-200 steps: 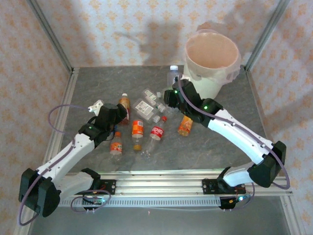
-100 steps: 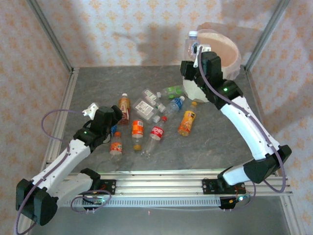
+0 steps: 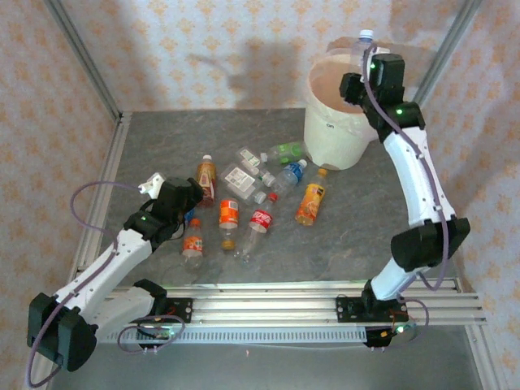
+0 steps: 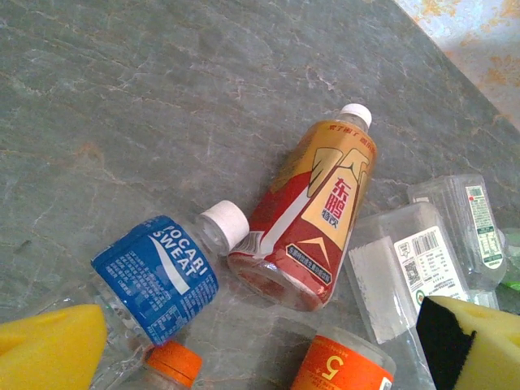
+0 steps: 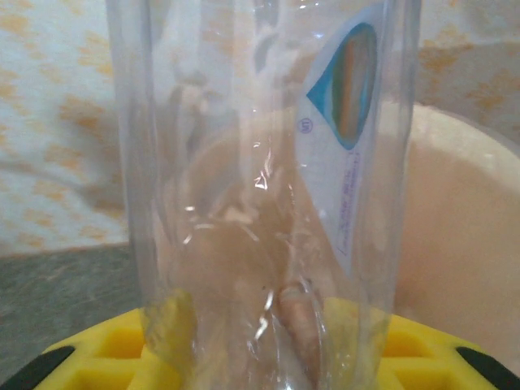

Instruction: Put the plastic bottles in the bin

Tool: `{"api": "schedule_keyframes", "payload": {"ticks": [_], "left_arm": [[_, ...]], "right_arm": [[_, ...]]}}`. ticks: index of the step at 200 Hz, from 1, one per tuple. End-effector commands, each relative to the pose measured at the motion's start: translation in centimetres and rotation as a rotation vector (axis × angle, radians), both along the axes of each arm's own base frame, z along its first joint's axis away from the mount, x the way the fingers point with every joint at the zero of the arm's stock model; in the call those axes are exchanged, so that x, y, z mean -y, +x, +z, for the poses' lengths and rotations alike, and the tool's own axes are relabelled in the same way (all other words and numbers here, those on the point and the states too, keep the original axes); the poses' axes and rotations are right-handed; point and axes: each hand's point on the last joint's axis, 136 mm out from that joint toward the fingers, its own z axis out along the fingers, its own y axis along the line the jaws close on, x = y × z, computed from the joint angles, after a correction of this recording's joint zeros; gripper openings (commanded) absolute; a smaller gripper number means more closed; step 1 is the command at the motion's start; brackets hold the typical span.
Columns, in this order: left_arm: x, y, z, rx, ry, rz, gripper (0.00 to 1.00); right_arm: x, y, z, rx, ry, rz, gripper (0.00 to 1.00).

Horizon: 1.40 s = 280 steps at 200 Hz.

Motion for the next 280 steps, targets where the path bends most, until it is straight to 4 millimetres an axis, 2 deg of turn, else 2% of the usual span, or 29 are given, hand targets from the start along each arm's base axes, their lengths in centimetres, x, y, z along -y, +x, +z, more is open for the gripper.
{"api": "schedule_keyframes", "payload": {"ticks": [1, 38, 87, 113, 157, 210, 236, 280], "left_arm": [[-1.3, -0.4, 0.3, -0.011, 0.033, 0.049, 1.00], [-1.6, -0.4, 0.3, -0.016, 0.042, 0.057, 1.00], [-1.9, -0.8, -0.4, -0.036, 0.050, 0.067, 1.00], [-2.1, -1.1, -0.4, -0.049, 0.061, 0.063, 1.00], [-3.1, -1.7, 0.0, -0.060, 0.120, 0.077, 1.00], [-6.2, -3.6, 2.3, -0.170, 0.358, 0.090, 1.00], [-7.1, -4.4, 2.8, -0.173, 0.400, 0.115, 1.00], [-7.1, -4.4, 2.2, -0.167, 0.383, 0.121, 1.00]], "right_arm": [[2.3, 0.3, 0.1, -0.040, -0.018, -0.034, 0.35], [5.3, 2.1, -0.7, -0.087, -0.149, -0.108, 0.39], [7.2, 5.4, -2.2, -0.152, -0.221, -0.176, 0.43], [8.6, 6.4, -3.0, -0.167, -0.254, -0.258, 0.45], [10.2, 7.0, -4.5, -0.195, -0.306, -0.349, 0.53], [11.4, 7.3, -5.3, -0.211, -0.352, -0.409, 0.69], [11.3, 7.3, -5.2, -0.207, -0.346, -0.411, 0.73], [11.5, 6.8, -3.9, -0.178, -0.329, -0.430, 0.75]]}}
